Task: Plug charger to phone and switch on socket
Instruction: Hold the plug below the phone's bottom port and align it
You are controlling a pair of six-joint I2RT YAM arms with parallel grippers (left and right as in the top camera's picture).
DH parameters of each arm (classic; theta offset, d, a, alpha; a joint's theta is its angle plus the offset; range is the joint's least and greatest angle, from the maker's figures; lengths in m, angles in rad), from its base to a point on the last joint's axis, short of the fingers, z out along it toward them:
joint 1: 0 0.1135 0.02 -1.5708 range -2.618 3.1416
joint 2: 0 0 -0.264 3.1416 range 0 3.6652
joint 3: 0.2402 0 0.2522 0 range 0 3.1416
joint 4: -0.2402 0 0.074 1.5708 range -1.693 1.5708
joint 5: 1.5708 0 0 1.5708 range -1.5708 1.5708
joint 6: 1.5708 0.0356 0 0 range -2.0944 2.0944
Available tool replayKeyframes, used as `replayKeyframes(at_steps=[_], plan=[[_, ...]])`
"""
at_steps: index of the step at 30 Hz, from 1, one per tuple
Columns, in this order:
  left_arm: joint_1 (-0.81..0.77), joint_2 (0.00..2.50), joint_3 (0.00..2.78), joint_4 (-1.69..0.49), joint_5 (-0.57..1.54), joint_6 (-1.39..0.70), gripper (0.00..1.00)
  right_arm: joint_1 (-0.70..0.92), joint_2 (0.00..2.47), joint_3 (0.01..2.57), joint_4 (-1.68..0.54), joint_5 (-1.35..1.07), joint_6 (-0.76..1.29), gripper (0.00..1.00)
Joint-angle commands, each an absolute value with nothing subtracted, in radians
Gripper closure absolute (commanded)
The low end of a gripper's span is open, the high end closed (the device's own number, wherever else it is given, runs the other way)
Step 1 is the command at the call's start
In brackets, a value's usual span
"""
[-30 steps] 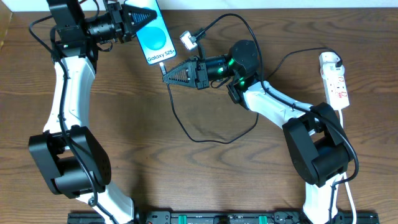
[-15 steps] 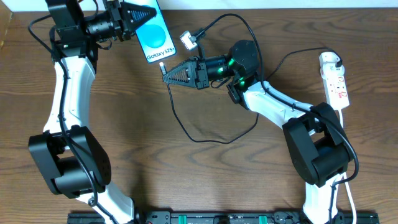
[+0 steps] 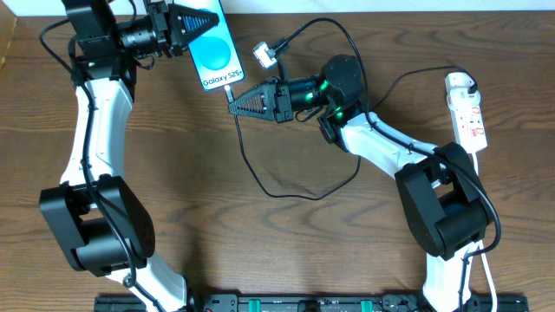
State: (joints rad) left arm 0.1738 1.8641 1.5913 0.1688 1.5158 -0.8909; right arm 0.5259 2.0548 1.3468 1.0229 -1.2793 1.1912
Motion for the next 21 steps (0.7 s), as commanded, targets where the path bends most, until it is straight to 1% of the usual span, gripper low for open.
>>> replayKeyframes(at_steps=[1, 21], plan=[[0.173, 1.842, 1.588, 0.178, 1.557, -0.896, 0.93, 0.518, 2.053, 1.354, 1.028, -1.261, 1.200, 0.99], [0.153, 1.842, 1.588, 0.178, 1.563, -0.892, 0.93, 0.517, 2.053, 1.354, 1.028, -1.256, 1.200, 0.99]])
